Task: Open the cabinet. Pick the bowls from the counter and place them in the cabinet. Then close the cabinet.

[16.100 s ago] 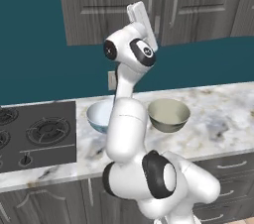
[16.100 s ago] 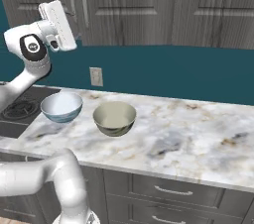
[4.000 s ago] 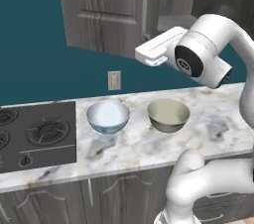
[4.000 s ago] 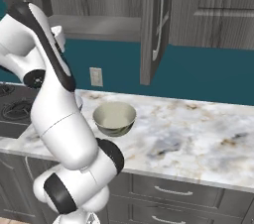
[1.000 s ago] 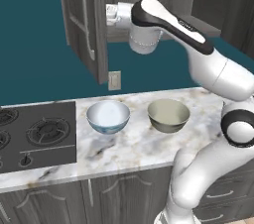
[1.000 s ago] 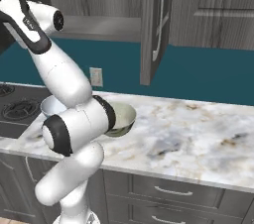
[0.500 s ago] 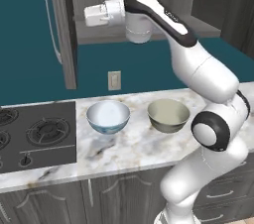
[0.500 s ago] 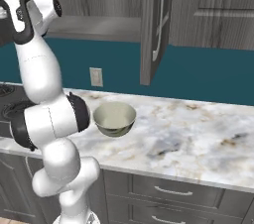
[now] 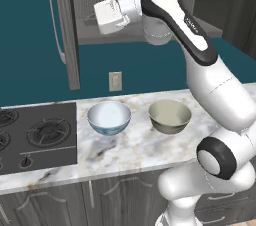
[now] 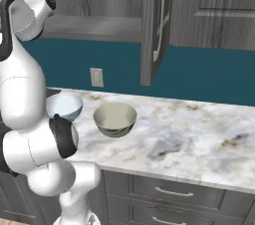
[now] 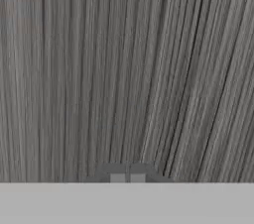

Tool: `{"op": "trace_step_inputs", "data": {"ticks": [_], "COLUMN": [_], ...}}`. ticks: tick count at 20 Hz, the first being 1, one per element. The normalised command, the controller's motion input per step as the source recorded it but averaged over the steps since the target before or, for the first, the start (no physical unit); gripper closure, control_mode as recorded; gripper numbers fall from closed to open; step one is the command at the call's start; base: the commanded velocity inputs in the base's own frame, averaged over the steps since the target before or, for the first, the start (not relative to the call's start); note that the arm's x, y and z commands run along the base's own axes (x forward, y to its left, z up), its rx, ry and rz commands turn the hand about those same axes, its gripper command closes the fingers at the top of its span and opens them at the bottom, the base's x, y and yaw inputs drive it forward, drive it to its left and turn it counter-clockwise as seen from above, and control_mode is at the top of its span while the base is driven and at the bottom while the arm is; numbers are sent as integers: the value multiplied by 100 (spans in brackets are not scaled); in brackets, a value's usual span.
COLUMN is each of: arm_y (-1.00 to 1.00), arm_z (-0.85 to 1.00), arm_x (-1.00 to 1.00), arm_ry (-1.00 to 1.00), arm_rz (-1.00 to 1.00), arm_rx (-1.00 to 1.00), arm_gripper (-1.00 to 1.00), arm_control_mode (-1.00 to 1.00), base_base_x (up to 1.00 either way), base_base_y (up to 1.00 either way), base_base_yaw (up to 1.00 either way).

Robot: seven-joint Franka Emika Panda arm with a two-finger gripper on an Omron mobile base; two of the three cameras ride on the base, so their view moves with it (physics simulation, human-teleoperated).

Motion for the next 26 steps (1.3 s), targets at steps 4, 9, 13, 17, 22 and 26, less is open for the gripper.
{"op": "trace_step_inputs", "data": {"ticks": [4,9,13,17,22,26], "arm_y": [-96,-51,-37,-50,-78,-72], "arm_z": [-41,-49,-4,0,0,-20], "arm_x": [-81,-100,-53,-21,-6,-41], "arm_ry": [7,2,42,60,67,42], "arm_rz": [-15,-32,-55,-58,-56,-42], "arm_rx": [0,-5,-1,0,0,0], "arm_gripper": [100,100,100,100,100,100], "arm_control_mode": [-100,-100,-100,-100,-100,-100], "base_base_x": [0,0,0,0,0,0], "base_base_y": [0,0,0,0,0,0], "base_base_yaw": [0,0,0,0,0,0]}}
